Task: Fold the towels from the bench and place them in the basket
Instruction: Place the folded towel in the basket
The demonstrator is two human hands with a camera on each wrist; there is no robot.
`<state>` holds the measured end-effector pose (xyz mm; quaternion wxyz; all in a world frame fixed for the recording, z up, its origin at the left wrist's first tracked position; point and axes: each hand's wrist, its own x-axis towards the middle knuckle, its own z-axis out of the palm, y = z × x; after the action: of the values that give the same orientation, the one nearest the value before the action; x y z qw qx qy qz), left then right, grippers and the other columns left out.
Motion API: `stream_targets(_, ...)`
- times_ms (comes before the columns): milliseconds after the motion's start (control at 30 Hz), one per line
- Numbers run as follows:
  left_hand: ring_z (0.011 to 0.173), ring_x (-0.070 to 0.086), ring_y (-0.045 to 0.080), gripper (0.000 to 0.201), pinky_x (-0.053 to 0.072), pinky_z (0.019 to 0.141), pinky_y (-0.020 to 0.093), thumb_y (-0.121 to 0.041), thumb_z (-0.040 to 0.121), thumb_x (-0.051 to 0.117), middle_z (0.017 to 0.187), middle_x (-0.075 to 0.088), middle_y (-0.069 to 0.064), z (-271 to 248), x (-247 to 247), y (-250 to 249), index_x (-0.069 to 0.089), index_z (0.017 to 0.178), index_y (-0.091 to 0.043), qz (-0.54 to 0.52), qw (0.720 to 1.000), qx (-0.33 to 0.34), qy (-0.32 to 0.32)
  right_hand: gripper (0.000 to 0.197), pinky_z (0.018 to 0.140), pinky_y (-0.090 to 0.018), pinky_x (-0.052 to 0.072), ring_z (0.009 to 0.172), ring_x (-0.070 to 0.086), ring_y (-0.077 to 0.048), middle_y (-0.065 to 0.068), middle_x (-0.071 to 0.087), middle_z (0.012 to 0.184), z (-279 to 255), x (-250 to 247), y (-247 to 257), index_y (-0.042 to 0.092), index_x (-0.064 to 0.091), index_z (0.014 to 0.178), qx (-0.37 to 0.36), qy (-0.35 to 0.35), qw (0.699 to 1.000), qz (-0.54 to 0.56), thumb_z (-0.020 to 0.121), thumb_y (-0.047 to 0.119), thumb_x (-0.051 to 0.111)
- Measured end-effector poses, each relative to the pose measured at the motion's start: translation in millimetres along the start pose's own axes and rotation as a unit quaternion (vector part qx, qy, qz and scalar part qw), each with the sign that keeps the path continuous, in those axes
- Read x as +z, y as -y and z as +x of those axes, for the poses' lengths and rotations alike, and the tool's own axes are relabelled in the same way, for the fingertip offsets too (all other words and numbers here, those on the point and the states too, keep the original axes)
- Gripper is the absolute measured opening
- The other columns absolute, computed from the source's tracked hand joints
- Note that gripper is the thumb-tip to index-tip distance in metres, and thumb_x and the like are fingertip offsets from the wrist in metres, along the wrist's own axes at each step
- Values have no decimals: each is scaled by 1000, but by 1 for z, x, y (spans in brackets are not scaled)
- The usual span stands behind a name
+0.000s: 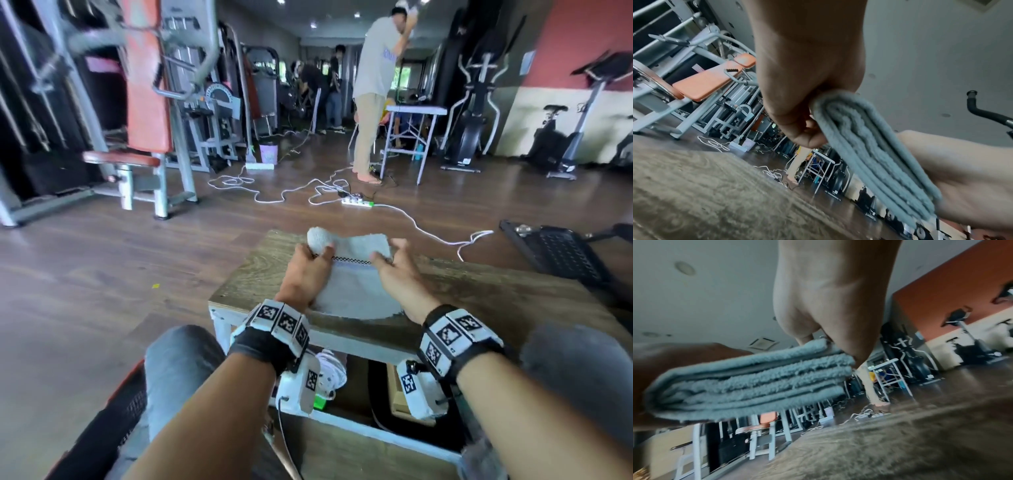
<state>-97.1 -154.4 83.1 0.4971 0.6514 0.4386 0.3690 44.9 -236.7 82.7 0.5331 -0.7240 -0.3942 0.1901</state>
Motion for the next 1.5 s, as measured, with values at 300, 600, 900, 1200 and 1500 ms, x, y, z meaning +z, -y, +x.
stream_targets(300, 96, 63, 26, 36, 52, 90, 39, -42, 96, 56, 107, 65, 10, -21, -90, 2, 49, 108, -8, 37, 984, -1, -173, 26, 58, -28, 37, 72, 46, -9, 3, 45, 93, -14, 80, 61, 15, 27, 124, -39, 102, 993, 51, 101, 12, 38)
stream_targets(600, 106, 60, 29, 50, 49, 99, 44, -49, 87, 52, 116, 62, 11, -64, -196, 21, 49, 117, -10, 38, 931, -118, -342, 35, 60, -25, 41, 71, 49, -7, 5, 47, 87, -52, 196, 94, 15, 28, 127, -68, 239, 966, 74, 98, 13, 48)
stream_targets(900, 103, 61, 29, 50, 51, 95, 40, -33, 83, 54, 113, 62, 16, -65, -248, 124, 46, 116, 4, 54, 885, -265, -378, 31, 79, -29, 39, 95, 52, -23, -6, 55, 111, -75, 305, 41, 9, 40, 119, -11, 360, 933, -7, 92, 16, 54)
stream_targets(1200, 106, 61, 34, 54, 49, 87, 36, -15, 89, 63, 117, 61, 19, -116, -221, 299, 41, 137, -4, 45, 827, -426, -363, 41, 90, -32, 39, 113, 52, -30, -10, 53, 125, -107, 382, -73, 14, 41, 125, 15, 503, 841, -200, 86, 6, 53)
stream_targets(1500, 51, 52, 14, 24, 39, 46, 18, -7, 90, 56, 64, 61, 5, -119, -207, 378, 61, 67, -9, -4, 790, -542, -287, 24, 66, -25, 40, 88, 55, -21, -7, 57, 109, -124, 432, -140, 12, 51, 105, -19, 563, 786, -253, 88, -4, 46)
